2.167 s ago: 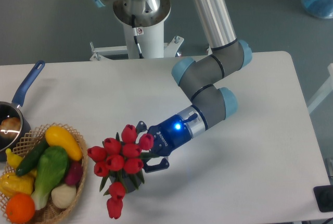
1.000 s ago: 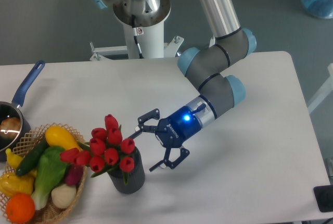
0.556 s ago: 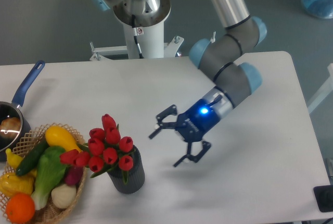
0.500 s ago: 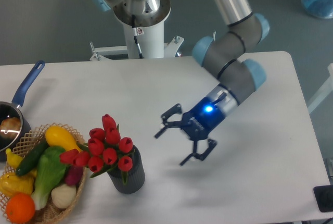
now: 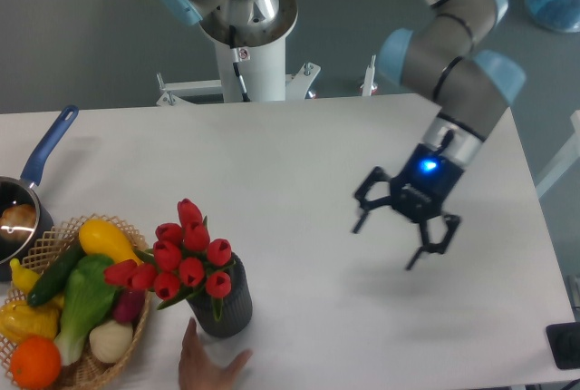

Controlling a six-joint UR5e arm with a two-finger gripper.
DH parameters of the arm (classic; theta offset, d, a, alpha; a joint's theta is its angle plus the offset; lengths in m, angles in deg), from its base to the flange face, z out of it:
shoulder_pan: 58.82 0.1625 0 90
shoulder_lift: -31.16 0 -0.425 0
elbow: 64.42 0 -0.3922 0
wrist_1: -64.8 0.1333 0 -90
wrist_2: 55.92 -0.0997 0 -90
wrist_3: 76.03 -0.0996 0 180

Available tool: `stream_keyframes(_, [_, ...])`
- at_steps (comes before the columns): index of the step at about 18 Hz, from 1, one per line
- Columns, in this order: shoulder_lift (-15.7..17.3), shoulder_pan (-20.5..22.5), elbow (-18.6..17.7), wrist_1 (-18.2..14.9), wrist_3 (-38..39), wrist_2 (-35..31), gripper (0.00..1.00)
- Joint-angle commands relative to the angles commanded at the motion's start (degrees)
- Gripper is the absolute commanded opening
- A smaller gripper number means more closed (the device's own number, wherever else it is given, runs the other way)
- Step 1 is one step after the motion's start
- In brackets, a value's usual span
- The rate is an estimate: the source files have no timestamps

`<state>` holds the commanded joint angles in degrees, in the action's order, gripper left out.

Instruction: Insert the flowers into the vase

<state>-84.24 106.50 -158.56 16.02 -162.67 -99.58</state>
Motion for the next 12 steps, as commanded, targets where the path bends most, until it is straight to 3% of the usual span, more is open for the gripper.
stream_keyframes(6, [0.3, -1.2, 2.4, -0.2, 0.0, -20.1, 1.00])
stream_keyframes(9, [0.3, -1.4, 3.1, -0.2, 0.0, -23.1, 1.00])
stream_keyframes(12, [0.3, -2.1, 4.0, -0.7, 0.3, -31.3, 1.00])
